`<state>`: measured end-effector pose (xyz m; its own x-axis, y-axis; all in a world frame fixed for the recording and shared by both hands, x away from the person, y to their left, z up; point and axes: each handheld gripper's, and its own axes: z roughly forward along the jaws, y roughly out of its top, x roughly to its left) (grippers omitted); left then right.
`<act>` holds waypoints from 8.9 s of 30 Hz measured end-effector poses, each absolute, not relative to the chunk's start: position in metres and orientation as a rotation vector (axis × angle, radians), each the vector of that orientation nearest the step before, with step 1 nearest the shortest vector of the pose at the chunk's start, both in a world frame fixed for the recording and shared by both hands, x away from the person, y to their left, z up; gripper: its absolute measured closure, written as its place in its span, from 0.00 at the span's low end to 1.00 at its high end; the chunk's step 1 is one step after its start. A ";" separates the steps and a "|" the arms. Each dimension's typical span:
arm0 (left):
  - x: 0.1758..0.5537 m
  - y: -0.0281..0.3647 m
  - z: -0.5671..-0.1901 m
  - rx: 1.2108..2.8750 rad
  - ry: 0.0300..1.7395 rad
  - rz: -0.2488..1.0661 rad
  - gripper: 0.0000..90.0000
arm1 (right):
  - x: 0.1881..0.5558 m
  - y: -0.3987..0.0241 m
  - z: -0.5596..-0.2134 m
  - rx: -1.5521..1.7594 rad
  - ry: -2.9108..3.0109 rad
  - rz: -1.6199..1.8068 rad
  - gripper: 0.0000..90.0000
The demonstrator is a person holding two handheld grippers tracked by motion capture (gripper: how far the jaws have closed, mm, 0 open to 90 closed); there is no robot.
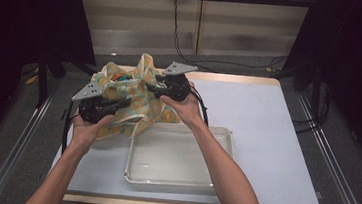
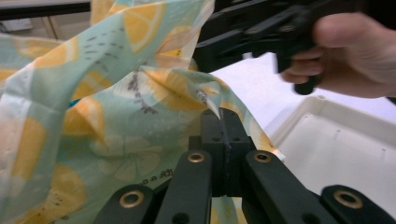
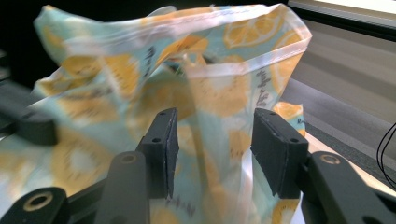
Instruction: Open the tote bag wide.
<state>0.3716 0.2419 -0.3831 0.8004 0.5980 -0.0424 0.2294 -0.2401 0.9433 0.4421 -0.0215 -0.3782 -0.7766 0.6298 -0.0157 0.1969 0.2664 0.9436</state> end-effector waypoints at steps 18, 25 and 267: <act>0.328 0.251 -0.382 1.890 0.508 0.328 1.00 | 0.469 -0.019 -0.370 0.840 2.132 1.510 1.00; 0.318 0.260 -0.396 1.943 0.500 0.296 1.00 | 0.478 -0.042 -0.377 0.931 2.072 1.440 1.00; 0.458 0.240 -0.357 2.062 0.761 0.455 0.93 | 0.295 -0.180 -0.422 0.773 2.270 1.619 0.64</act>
<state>0.4583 0.2396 -0.3575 0.7468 0.6640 0.0374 0.3474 -0.4375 0.8294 0.2949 -0.1797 -0.4217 -0.8288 0.5502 0.1022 0.2757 0.2426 0.9301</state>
